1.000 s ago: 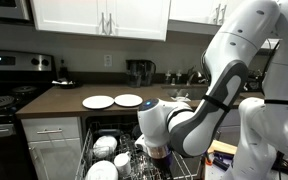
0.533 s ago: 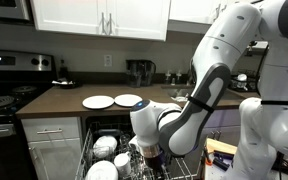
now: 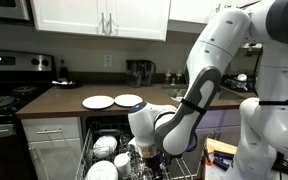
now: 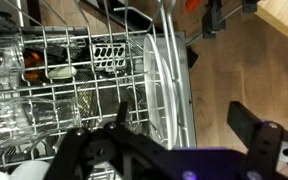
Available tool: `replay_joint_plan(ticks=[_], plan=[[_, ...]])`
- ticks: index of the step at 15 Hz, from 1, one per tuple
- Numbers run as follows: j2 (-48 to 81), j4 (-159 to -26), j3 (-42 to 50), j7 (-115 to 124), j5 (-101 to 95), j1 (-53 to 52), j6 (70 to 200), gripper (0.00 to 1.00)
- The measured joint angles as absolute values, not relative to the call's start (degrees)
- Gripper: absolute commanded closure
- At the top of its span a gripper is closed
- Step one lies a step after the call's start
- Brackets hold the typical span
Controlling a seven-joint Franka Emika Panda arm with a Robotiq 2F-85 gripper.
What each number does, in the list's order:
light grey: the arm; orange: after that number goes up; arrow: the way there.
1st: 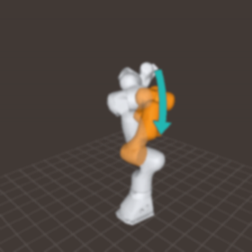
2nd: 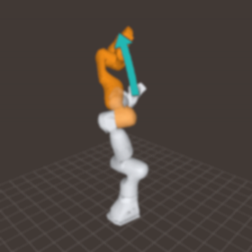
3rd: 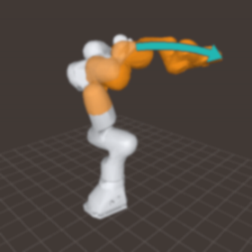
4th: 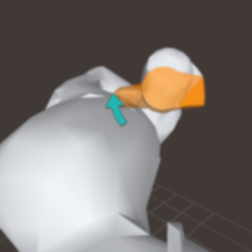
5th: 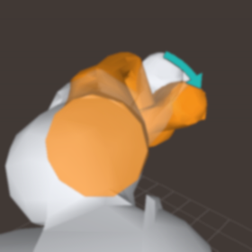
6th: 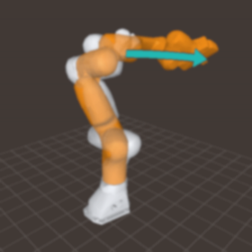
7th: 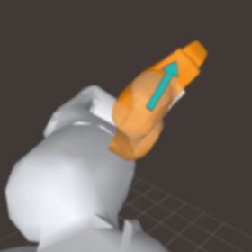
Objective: Remove the plate from the dishwasher
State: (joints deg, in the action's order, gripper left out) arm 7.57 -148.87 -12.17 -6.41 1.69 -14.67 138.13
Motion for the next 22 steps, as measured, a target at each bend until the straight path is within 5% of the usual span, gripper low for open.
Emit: replay_joint_plan(ticks=[9, 11, 22], plan=[[9.8, -149.0, -12.2, -6.4, 1.7, -14.6, 143.6, 0.0], [10.8, -149.0, -12.0, -6.4, 1.6, -14.5, 144.5, 0.27], [14.2, -148.9, -12.3, -9.1, 1.8, -12.4, 144.4, 0.95]])
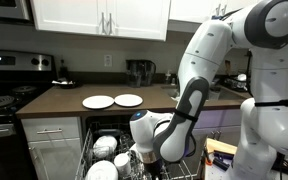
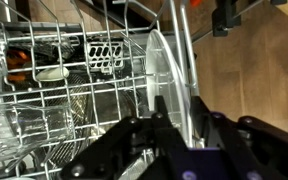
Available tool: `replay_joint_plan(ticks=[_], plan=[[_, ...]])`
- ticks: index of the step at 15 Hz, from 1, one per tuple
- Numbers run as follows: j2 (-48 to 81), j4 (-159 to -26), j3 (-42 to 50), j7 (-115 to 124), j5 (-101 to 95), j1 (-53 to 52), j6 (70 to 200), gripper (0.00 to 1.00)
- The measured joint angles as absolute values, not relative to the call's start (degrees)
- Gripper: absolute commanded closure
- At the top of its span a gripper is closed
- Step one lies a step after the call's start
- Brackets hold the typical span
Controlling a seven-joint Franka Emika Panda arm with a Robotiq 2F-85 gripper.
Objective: Remove the plate from the dishwasher
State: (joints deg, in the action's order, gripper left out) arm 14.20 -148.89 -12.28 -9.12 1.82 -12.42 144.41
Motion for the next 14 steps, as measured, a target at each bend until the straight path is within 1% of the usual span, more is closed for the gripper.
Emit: replay_joint_plan(ticks=[2, 3, 6, 14], plan=[[14.2, -148.8, -13.0, -10.6, 2.6, -11.8, 144.0, 0.98], [14.2, -148.6, -13.5, -12.2, 3.7, -11.4, 143.5, 0.96], [14.2, -147.6, -14.4, -18.5, 6.6, -9.4, 141.0, 0.96], [13.3, -142.6, -14.7, -31.6, 11.9, -4.9, 127.5, 0.96]])
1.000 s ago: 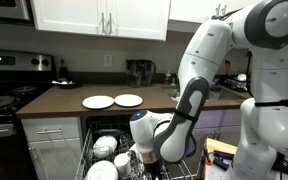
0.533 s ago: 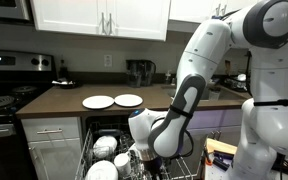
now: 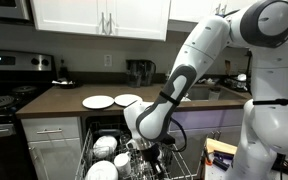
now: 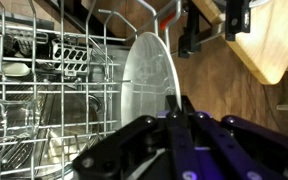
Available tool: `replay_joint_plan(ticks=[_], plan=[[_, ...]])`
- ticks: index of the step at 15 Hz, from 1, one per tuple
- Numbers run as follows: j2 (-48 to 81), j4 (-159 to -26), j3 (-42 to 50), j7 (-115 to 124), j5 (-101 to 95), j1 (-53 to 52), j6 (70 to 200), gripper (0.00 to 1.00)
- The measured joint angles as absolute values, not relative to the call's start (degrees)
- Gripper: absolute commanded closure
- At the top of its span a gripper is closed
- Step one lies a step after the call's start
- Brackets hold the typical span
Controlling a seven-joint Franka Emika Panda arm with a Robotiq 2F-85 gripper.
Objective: Remove the plate from the dishwasher
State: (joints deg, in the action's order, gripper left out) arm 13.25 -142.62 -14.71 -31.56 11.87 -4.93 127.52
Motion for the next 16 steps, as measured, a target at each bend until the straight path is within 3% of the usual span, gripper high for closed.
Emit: replay_joint_plan(ticks=[16], plan=[[9.9, -139.7, -12.4, -34.2, 13.8, -4.4, 117.5, 0.96]])
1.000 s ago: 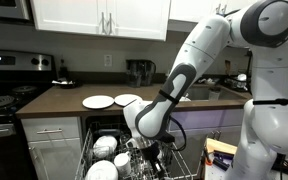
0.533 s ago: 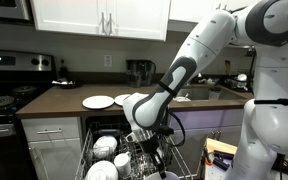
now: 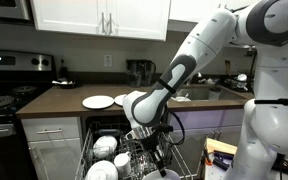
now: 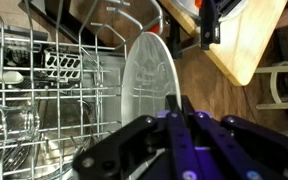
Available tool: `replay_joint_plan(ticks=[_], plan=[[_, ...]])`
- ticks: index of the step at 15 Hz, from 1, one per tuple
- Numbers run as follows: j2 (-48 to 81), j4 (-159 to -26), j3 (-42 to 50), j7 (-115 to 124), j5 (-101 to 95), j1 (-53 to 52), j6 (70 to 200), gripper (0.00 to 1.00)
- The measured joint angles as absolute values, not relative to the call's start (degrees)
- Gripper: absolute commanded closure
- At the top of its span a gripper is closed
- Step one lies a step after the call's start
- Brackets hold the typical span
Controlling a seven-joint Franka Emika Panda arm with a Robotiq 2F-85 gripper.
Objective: Remove the plate from the dishwasher
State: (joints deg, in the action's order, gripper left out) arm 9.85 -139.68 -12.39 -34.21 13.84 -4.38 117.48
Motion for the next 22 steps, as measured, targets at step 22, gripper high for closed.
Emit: replay_joint_plan(ticks=[22], plan=[[0.8, -140.2, -10.1, -30.4, 7.7, -6.0, 119.9, 0.96]])
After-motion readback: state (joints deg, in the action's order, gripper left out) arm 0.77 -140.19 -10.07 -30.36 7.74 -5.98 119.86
